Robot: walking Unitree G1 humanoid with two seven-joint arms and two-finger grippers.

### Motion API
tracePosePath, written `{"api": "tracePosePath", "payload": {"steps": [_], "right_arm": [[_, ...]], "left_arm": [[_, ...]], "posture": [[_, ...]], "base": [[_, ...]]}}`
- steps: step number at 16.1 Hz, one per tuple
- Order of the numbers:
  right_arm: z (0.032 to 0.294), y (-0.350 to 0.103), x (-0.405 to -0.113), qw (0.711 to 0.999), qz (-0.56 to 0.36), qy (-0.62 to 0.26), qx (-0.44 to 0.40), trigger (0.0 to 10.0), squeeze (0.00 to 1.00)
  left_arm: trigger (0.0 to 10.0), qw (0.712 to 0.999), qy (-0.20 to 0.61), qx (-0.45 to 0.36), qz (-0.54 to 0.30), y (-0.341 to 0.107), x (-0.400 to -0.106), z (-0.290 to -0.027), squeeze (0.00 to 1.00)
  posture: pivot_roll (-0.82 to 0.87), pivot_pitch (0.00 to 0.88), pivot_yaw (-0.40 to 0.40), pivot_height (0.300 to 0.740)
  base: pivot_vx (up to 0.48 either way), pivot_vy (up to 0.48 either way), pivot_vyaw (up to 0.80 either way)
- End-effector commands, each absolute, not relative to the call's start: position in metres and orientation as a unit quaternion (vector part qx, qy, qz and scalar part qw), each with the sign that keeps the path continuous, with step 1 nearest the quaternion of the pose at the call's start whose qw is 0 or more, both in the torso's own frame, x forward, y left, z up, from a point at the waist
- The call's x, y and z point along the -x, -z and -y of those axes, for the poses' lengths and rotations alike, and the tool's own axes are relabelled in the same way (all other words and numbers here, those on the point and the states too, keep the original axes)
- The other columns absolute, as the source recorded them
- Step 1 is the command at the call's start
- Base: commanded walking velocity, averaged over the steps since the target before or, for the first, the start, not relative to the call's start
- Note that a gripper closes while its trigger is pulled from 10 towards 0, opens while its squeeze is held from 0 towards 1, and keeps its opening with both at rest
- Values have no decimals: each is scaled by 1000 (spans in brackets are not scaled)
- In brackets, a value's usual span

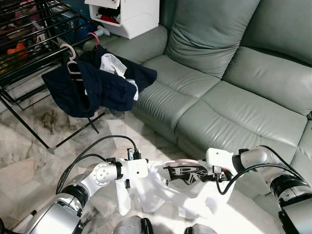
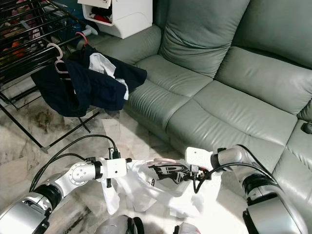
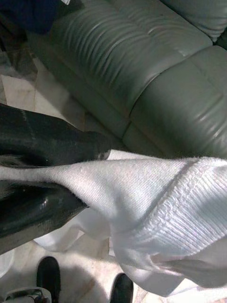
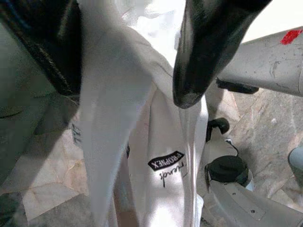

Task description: Hang hanger

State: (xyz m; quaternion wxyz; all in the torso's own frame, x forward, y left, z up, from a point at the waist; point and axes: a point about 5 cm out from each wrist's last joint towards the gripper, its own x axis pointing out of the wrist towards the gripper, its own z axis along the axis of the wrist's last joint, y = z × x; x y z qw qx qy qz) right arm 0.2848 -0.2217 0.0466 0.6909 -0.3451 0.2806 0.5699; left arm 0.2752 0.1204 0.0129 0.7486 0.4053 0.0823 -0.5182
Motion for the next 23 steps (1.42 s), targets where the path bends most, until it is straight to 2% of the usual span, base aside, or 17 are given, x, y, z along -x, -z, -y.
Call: {"api": "tracePosePath", "payload": {"steps": [1,7,13,21,22,23], "right_arm": [[225,-51,-287,679,-288,-577,352,0,0],[243,-43,-276,658,-332,-569,366,0,0],[239,-36,-274,674,-324,-555,363,0,0],[223,-39,-285,716,-261,-528,374,0,0],[220,-41,-288,729,-250,-515,375,0,0],[218,-42,-292,743,-237,-502,375,0,0]], "left_arm": [[10000,751,513,-411,-62,-20,-281,-119,0],[10000,750,514,-412,-62,-19,-280,-118,0],[10000,752,512,-410,-62,-19,-280,-116,0],[10000,760,502,-408,-69,-19,-283,-119,0],[10000,769,494,-400,-71,-21,-285,-120,541],[10000,779,489,-383,-78,-22,-287,-121,1000]], "posture": [[-98,0,95,740],[-102,0,91,740],[-100,0,86,740],[-99,0,90,740],[-99,0,90,740],[-99,0,92,740]], "base": [[0,0,0],[0,0,0],[0,0,0],[0,0,0],[0,0,0],[0,0,0]]}}
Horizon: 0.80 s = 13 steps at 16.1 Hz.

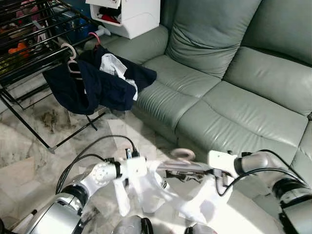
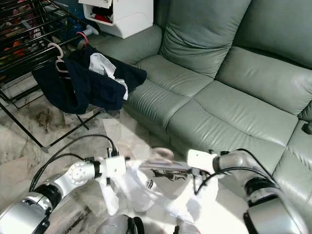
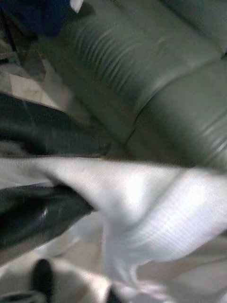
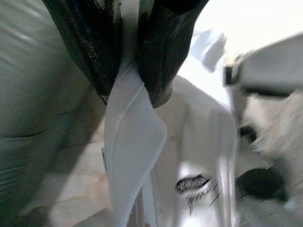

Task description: Hang hanger

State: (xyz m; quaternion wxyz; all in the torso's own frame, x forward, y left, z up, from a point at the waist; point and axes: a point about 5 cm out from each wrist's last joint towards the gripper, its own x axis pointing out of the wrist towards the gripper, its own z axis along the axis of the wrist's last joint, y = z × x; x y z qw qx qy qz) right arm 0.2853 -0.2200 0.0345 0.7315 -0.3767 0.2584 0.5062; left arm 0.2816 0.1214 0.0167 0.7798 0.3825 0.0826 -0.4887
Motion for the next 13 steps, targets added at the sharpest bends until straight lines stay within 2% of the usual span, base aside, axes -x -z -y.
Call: {"api": "tracePosePath", "payload": {"steps": [1,2,6,7,8,9,10,11,13], "right_arm": [[212,-43,-297,780,-217,-467,356,0,0],[206,-40,-300,817,-209,-431,320,0,0],[198,-19,-291,849,-228,-373,296,0,0],[197,-12,-289,872,-242,-335,261,0,0],[196,-7,-287,888,-252,-305,233,0,0],[196,-3,-286,906,-262,-265,203,0,0],[196,-1,-286,910,-265,-252,193,0,0],[195,0,-287,925,-265,-210,175,0,0],[191,-2,-290,938,-252,-182,154,0,0]], "left_arm": [[10000,790,477,-379,-72,-25,-289,-122,1000],[10000,801,459,-378,-69,-26,-292,-126,1000],[10000,840,410,-349,-66,-28,-294,-136,1000],[10000,852,389,-345,-65,-28,-294,-141,1000],[10000,871,359,-326,-73,-27,-295,-147,1000],[10000,903,308,-282,-98,-25,-298,-157,1000],[10000,912,288,-271,-107,-24,-299,-161,1000],[10000,942,215,-221,-137,-21,-301,-175,1000],[10000,957,157,-187,-156,-19,-302,-185,1000]], "posture": [[-98,0,89,740],[-98,0,89,740],[-91,0,86,740],[-87,0,84,740],[-78,0,78,740],[-76,0,78,740],[-76,0,78,740],[-79,0,80,740],[-78,0,82,740]], "base": [[0,0,0],[0,0,0],[0,0,0],[0,0,0],[0,0,0],[0,0,0],[0,0,0],[0,0,0],[0,0,0]]}}
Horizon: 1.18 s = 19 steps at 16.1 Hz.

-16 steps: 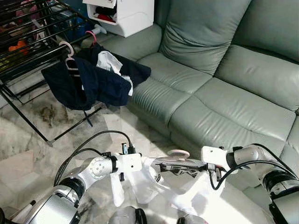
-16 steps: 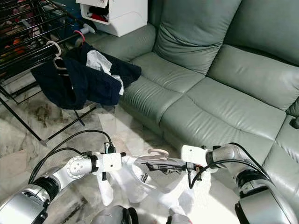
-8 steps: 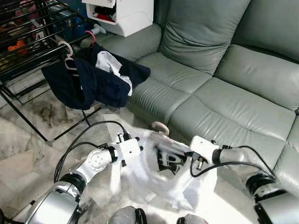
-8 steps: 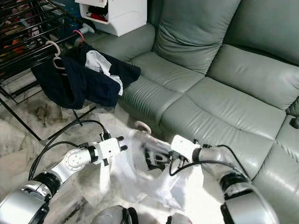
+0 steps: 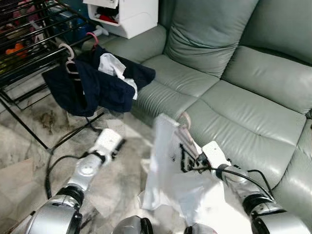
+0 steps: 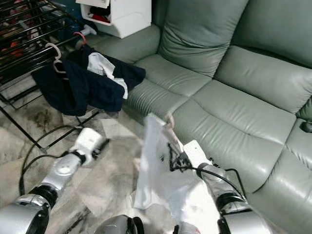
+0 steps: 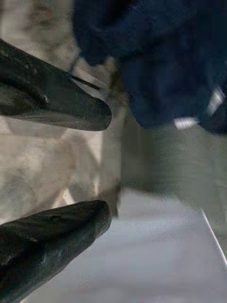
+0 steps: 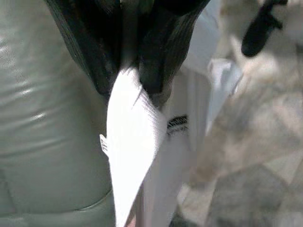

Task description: Hang hanger

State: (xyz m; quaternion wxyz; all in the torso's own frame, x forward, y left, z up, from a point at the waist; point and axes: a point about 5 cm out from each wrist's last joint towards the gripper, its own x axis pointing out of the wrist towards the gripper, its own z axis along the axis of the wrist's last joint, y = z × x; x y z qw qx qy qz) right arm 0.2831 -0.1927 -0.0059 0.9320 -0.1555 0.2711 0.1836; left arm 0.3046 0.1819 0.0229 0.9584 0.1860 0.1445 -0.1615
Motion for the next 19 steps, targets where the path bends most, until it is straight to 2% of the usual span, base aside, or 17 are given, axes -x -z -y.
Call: {"api": "tracePosePath", "payload": {"steps": [1,4,6,7,8,15,19], "right_arm": [[187,-4,-294,951,-241,-147,123,0,0],[182,-4,-292,973,-213,-67,61,0,0],[180,-1,-288,974,-210,-57,59,0,0],[177,4,-282,973,-212,-53,67,0,0],[176,6,-279,972,-212,-52,82,10000,0],[170,-4,-289,974,-196,-68,92,10000,0],[166,-5,-289,974,-191,-85,90,10000,0]], "left_arm": [[10000,968,111,-152,-166,-16,-300,-191,1000],[10000,980,39,-97,-170,-7,-287,-202,1000],[10000,981,23,-80,-174,-4,-282,-206,1000],[10000,981,7,-57,-184,1,-277,-210,725],[10000,980,-5,-46,-191,2,-276,-212,0],[10000,981,3,-42,-190,-2,-284,-195,0],[10000,979,-21,-35,-198,1,-282,-197,0]], "posture": [[-73,0,82,740],[-72,0,82,740],[-71,0,80,740],[-67,0,78,740],[-63,0,74,740],[-79,0,77,740],[-80,0,74,740]], "base": [[0,0,0],[0,0,0],[0,0,0],[0,0,0],[0,0,0],[0,0,800],[0,0,800]]}}
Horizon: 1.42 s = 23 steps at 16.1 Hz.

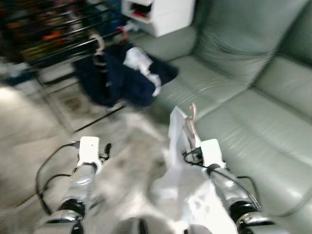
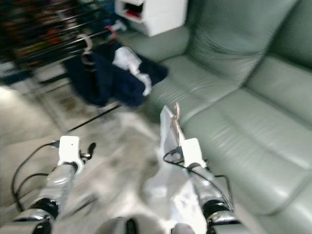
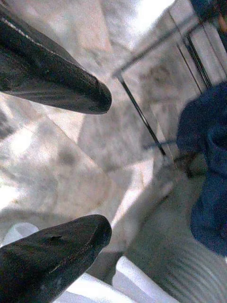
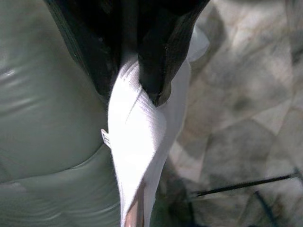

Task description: Hang hanger

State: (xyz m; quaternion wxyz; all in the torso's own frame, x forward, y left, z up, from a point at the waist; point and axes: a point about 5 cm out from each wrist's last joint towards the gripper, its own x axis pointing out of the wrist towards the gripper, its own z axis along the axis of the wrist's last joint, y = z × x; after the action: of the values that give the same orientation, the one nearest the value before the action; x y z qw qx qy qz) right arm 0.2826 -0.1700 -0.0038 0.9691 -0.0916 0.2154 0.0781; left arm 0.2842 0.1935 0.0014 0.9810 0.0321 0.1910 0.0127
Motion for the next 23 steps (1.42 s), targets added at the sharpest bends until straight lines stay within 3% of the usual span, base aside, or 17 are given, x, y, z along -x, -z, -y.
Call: {"api": "tracePosePath", "payload": {"steps": [1,10,13,18,21,23], "right_arm": [[165,-5,-289,974,-190,-86,91,10000,0],[173,-22,-301,980,-144,-71,118,10000,0],[190,-33,-310,977,-127,-21,170,10000,0],[197,-97,-329,973,62,31,219,10000,0],[196,-119,-340,967,100,32,233,10000,0],[201,-115,-343,974,67,36,212,10000,0]], "left_arm": [[10000,979,-26,-33,-198,1,-282,-197,0],[10000,978,-55,-36,-200,2,-279,-199,0],[10000,978,-64,-38,-197,1,-279,-200,0],[10000,981,-82,-42,-171,-5,-280,-204,0],[10000,982,-76,-39,-166,-7,-283,-199,0],[10000,983,-67,-46,-163,-8,-284,-196,0]], "posture": [[-77,0,70,740],[-26,0,7,740],[-23,0,-2,740],[-29,0,4,740],[-31,0,2,740],[-37,0,7,740]], "base": [[0,0,800],[0,0,799],[0,0,0],[0,0,0],[0,0,0],[0,0,0]]}}
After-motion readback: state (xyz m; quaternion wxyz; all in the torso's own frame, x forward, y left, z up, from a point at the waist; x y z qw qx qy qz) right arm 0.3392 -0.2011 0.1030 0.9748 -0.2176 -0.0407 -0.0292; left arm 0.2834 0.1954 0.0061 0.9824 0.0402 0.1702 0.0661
